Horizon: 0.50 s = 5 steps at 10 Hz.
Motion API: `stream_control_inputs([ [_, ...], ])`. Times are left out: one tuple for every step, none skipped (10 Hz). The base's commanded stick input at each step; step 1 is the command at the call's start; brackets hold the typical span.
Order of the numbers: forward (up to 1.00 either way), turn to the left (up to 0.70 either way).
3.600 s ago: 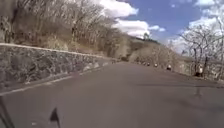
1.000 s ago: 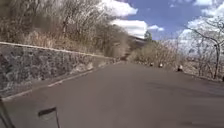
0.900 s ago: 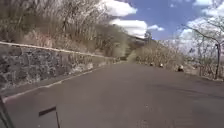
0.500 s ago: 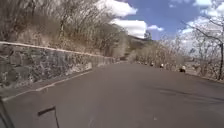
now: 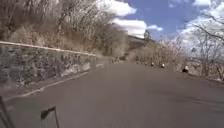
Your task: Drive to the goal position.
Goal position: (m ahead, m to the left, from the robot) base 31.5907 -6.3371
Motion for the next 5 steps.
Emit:
stream_control_inputs([
  [0.7, 0.0],
  [0.7, 0.0],
  [0.7, 0.0],
  [0.7, 0.0],
  [0.7, 0.0],
])
